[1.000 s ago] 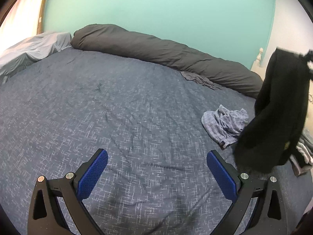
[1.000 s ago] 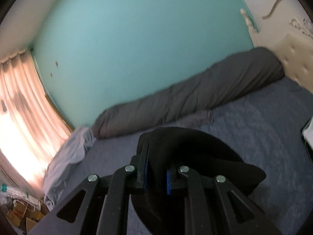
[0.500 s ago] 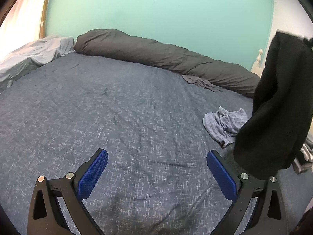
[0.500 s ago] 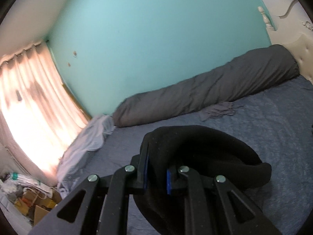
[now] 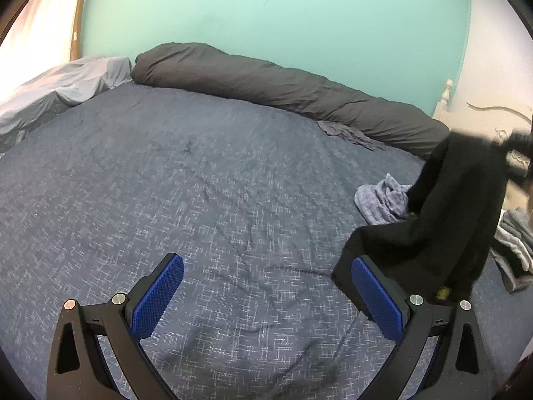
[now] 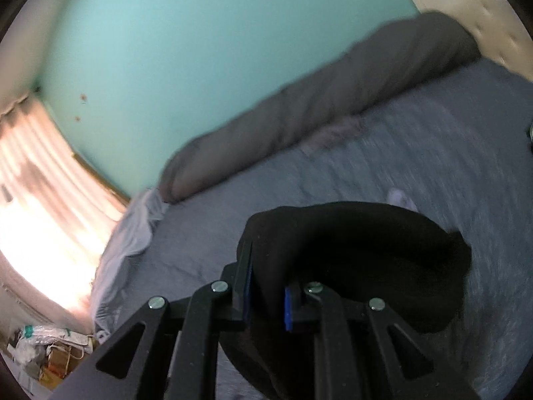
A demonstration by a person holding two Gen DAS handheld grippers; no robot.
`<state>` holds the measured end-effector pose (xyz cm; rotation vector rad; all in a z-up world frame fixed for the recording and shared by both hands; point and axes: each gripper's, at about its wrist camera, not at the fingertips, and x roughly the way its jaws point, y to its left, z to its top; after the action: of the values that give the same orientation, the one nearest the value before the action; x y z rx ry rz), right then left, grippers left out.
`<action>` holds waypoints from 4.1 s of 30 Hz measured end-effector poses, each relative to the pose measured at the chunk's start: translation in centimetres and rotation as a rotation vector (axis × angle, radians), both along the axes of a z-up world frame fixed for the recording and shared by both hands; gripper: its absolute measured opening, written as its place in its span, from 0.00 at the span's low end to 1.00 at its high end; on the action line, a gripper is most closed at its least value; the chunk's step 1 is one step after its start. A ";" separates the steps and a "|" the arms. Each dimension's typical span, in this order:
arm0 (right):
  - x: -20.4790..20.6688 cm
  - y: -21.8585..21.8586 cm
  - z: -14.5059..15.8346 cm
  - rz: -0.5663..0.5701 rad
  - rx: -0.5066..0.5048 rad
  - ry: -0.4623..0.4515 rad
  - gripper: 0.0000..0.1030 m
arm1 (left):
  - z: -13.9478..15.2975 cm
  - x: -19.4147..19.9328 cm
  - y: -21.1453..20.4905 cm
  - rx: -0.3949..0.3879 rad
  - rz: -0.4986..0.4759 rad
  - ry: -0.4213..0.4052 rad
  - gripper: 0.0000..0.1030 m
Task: Fold clothes
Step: 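Raise the black garment high with the right tool and shake it out, then lower the black garment onto the bed with the right tool, then grasp the light blue checked garment with the right tool and lift it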
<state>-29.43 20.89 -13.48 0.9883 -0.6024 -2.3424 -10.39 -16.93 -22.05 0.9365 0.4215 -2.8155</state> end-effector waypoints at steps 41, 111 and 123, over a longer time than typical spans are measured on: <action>9.6 11.2 -14.2 -0.226 -0.016 -0.011 0.80 | -5.8 -5.5 13.1 0.076 -0.244 -0.207 1.00; -10.6 -2.3 -11.9 0.116 0.728 -0.083 0.52 | -4.2 -8.6 4.7 0.105 -0.084 -0.180 1.00; -8.7 -9.0 -6.5 0.266 0.652 -0.019 0.65 | -3.9 -8.7 4.8 0.116 -0.080 -0.178 1.00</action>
<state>-38.14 11.85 -19.97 1.2678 0.3080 -2.3163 -19.11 -12.16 -25.94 1.2421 0.5385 -2.7711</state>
